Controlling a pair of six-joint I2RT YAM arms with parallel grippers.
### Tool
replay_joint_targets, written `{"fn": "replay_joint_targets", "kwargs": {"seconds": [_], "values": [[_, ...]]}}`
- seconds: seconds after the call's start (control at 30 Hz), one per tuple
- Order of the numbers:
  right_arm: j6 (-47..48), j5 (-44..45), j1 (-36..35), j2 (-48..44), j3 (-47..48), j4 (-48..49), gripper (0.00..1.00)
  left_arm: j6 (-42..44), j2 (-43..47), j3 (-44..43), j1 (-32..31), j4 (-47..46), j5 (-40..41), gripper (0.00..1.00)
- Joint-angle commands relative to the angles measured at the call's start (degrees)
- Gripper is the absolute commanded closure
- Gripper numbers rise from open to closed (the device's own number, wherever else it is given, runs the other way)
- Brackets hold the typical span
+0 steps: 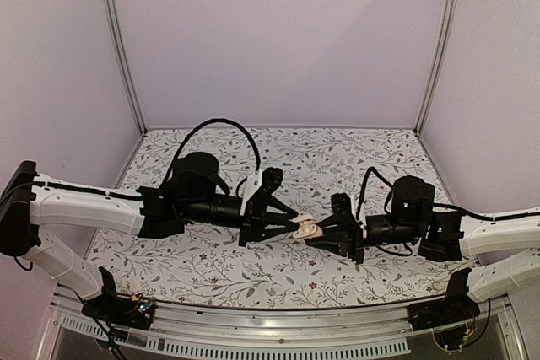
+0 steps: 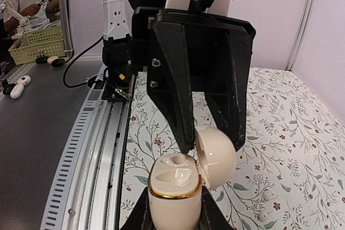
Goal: Insert the wireless bluetooth earbuds into the charging case
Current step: Open the charging case at the center of the board, then pass from the right arm to the left
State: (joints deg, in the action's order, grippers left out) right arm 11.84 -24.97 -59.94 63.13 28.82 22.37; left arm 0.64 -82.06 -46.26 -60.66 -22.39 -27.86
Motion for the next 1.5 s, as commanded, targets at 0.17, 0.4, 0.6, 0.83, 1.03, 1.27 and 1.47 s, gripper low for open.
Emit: {"fn": "replay_joint_targets", "kwargs": {"seconds": [0.17, 0.4, 0.6, 0.83, 1.03, 1.27, 1.47], "values": [[-0.2, 0.8, -0.1, -0.4, 0.5, 0.9, 1.00, 0.7, -1.3, -2.3, 0.6, -0.4, -3.1, 0.79], [-0.5, 0.5, -0.1, 0.4, 0.9, 0.8, 1.00, 0.2, -2.2, -3.2, 0.4, -0.2, -2.6, 0.81], [-0.1, 0.0, -0.1, 1.2, 1.5, 0.3, 1.00, 0.2, -2.4, -3.3, 0.3, -0.3, -2.7, 0.84], [-0.1, 0.2, -0.1, 1.8, 1.9, 0.1, 1.00, 0.9, -2.8, -3.8, 0.1, 0.3, -3.5, 0.80], [-0.1, 0.5, -0.1, 1.6, 1.9, 0.0, 1.00, 1.5, -3.4, -4.5, 0.2, 1.7, -4.3, 0.82], [-0.2, 1.2, -0.1, 1.4, 1.9, 0.0, 0.99, 2.1, -3.0, -4.6, 0.1, 2.8, -4.0, 0.92], [-1.7, 2.6, -0.1, 2.0, 2.4, -0.9, 0.85, 3.5, -1.9, -4.9, 0.1, 5.1, -1.6, 1.00]]}}
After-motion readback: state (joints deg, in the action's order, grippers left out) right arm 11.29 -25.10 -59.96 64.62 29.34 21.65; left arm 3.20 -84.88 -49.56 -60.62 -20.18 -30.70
